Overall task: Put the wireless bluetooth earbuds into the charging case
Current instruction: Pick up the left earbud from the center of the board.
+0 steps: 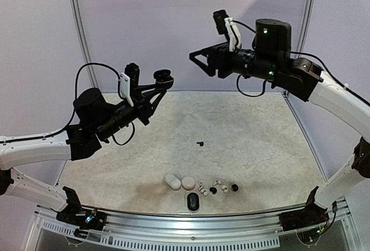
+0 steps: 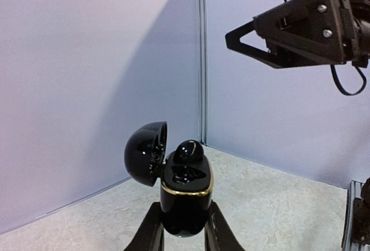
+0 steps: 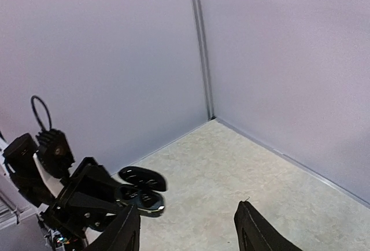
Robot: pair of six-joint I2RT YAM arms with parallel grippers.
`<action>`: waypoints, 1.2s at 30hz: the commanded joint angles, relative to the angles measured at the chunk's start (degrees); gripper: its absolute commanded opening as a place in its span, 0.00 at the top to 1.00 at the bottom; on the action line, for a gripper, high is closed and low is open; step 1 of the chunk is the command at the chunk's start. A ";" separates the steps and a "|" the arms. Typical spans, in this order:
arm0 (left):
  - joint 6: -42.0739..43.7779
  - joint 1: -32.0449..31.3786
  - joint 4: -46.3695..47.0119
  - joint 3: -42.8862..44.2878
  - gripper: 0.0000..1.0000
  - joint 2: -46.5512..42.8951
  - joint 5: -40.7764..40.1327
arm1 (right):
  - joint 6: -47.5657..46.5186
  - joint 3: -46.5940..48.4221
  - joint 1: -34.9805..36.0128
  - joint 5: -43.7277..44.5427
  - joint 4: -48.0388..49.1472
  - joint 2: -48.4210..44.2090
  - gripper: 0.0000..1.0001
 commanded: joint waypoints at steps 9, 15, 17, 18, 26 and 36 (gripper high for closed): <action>0.14 1.65 -2.12 -1.95 1.00 -2.57 -0.08 | 14.29 10.62 -9.28 4.95 -31.47 21.77 0.52; 0.23 1.83 -1.98 -2.54 1.00 -3.05 0.16 | 10.17 23.09 -9.18 3.34 -39.84 40.14 0.71; 0.14 1.91 -1.98 -2.59 1.00 -3.06 0.26 | 9.13 25.32 -9.19 2.90 -40.23 44.89 0.76; 0.13 1.99 -1.98 -2.59 1.00 -3.06 0.31 | 8.77 26.05 -9.20 2.46 -40.00 46.29 0.79; -0.04 2.18 -1.87 -2.38 1.00 -2.62 0.69 | 7.36 30.01 -9.19 0.69 -36.59 56.06 0.88; 0.23 2.18 -1.34 -1.73 1.00 -1.23 1.09 | 5.69 25.14 -7.86 -2.03 -42.67 57.86 0.96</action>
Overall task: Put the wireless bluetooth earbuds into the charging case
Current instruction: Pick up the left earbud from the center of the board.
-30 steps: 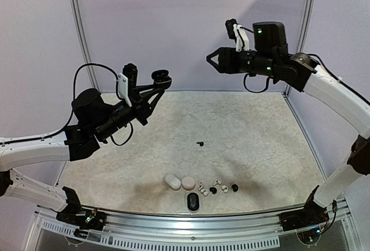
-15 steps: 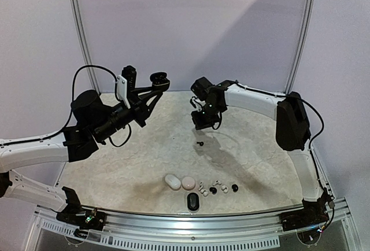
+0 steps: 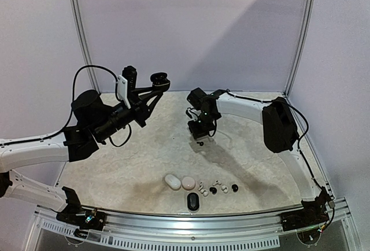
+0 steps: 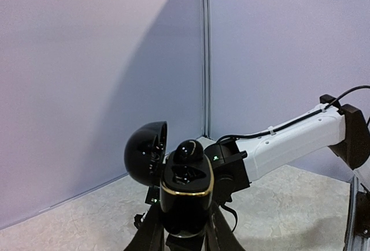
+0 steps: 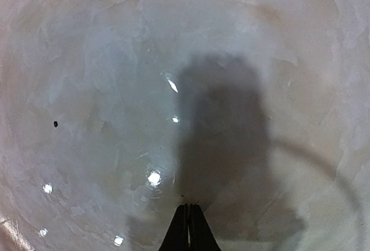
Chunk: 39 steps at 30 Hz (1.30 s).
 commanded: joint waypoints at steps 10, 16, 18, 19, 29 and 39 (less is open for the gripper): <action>0.25 0.87 0.27 0.50 1.00 1.39 1.15 | -3.40 -9.72 3.38 0.25 -7.74 -4.31 0.99; 0.33 0.87 0.41 0.46 1.00 1.32 1.11 | -4.42 -11.56 3.35 3.33 -10.22 -6.41 0.99; 0.26 0.87 0.48 0.33 1.00 1.34 1.25 | -5.01 -11.37 3.42 2.78 -10.31 -6.82 0.99; 0.27 0.87 0.44 0.32 1.00 1.32 1.28 | -5.42 -10.79 3.36 2.20 -10.30 -7.16 0.98; 0.42 0.87 0.68 0.08 1.00 0.97 1.52 | 1.08 -3.77 2.46 2.58 -10.22 -11.61 0.81; 0.36 0.87 0.40 -0.37 1.00 0.49 1.55 | 6.17 2.65 1.68 9.09 -13.01 -2.68 0.48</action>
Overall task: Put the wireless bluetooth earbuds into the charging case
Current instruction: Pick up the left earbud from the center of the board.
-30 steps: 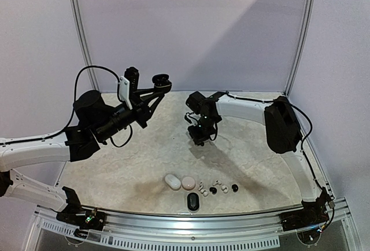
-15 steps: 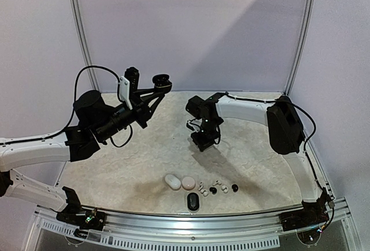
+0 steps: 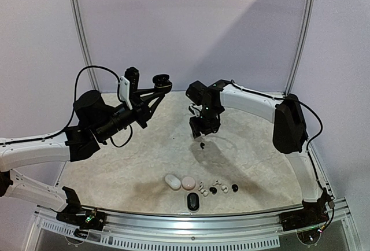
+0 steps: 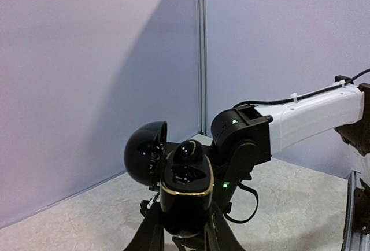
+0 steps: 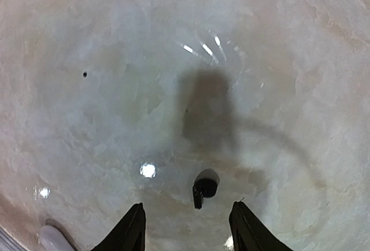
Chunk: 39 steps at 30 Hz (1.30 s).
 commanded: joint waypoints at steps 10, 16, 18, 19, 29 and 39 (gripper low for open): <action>0.16 0.87 0.96 -0.73 1.00 -0.19 0.43 | 1.58 3.34 -0.65 2.66 -2.45 8.45 0.55; 0.27 0.87 0.83 -0.71 1.00 -0.10 0.43 | 1.66 2.66 -0.52 2.30 -2.50 8.81 0.68; 0.18 0.87 0.99 -0.73 1.00 -0.06 0.58 | 1.62 2.65 -0.51 2.29 -2.41 8.79 0.71; 0.22 0.87 1.05 -0.69 1.00 -0.02 0.65 | 1.54 2.64 -0.50 2.38 -2.38 8.79 0.73; 0.13 0.87 1.05 -0.56 1.00 0.20 0.61 | 0.92 2.00 -0.53 3.96 -4.19 9.13 0.74; 0.13 0.87 1.09 -0.55 1.00 0.09 0.78 | 0.65 0.99 -0.62 3.34 -3.47 9.09 0.83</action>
